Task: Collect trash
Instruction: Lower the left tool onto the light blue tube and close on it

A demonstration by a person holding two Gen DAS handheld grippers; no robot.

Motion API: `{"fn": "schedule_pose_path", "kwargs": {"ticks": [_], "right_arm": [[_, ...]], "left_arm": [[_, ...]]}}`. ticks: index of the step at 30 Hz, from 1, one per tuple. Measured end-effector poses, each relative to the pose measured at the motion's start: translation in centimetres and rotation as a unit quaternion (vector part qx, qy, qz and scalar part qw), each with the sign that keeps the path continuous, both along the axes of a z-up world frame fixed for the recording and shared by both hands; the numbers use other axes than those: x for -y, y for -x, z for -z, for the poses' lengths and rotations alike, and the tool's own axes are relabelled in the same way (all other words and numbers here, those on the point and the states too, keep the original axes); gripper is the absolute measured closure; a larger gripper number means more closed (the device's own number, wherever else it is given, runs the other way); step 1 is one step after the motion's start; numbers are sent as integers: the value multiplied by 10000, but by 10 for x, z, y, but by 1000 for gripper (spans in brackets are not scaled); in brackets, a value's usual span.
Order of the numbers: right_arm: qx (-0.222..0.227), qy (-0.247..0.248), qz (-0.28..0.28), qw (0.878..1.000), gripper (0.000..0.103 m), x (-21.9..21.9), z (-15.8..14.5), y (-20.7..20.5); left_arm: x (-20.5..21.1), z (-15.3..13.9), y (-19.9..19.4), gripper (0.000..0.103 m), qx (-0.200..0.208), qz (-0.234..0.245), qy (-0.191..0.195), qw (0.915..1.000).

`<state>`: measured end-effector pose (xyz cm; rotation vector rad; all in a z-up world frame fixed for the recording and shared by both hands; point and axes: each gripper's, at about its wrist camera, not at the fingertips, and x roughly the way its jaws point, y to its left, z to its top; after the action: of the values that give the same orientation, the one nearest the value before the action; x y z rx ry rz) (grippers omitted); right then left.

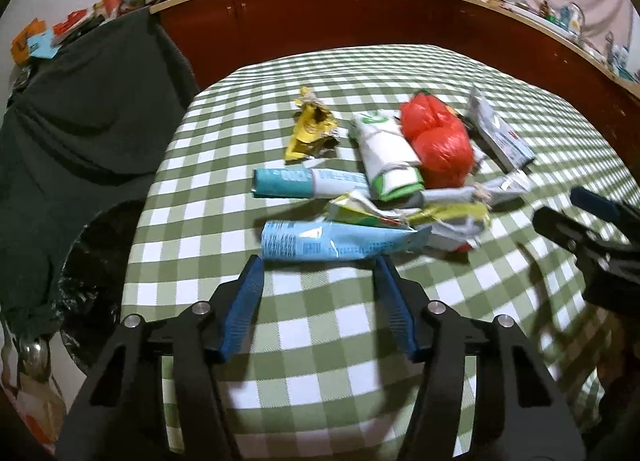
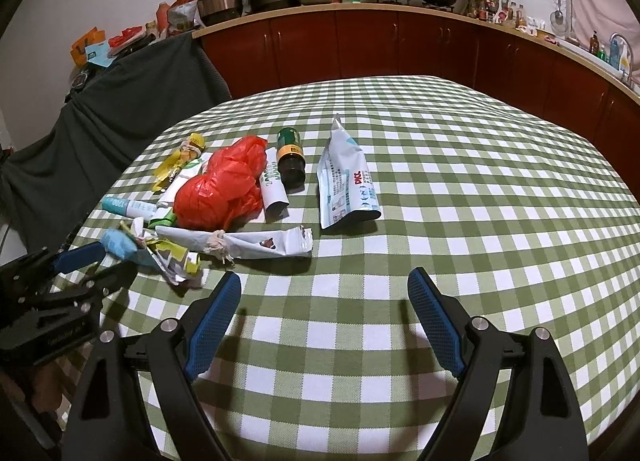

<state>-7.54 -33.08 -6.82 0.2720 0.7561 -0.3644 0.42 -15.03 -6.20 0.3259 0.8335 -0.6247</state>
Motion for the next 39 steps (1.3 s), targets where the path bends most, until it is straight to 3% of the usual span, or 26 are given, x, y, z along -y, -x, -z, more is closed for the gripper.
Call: {"fn": "schedule_pose_path", "kwargs": {"ticks": [10,16,25,31,39], "right_arm": [[9,-15,20,10000,20,1,-1,1],[22,-51,58,10000,20,5,0,1],[11,-90,86,9999,20,8,2,2],[-4,-117,92,9999,20,10,3,3],[-17,-134,75,9999,20,9,4,1]], "left_arm": [[-6,-7,-9,38,-175,-527,-29,9985],[-15,-22,2,25,-392,-766,248,9960],[3,-30,-2,20,-411,-879,415,9944],[12,-18,-9,18,-376,-1041,98,9938],[-7,-14,-8,18,-395,-1163,-131,9923]]}}
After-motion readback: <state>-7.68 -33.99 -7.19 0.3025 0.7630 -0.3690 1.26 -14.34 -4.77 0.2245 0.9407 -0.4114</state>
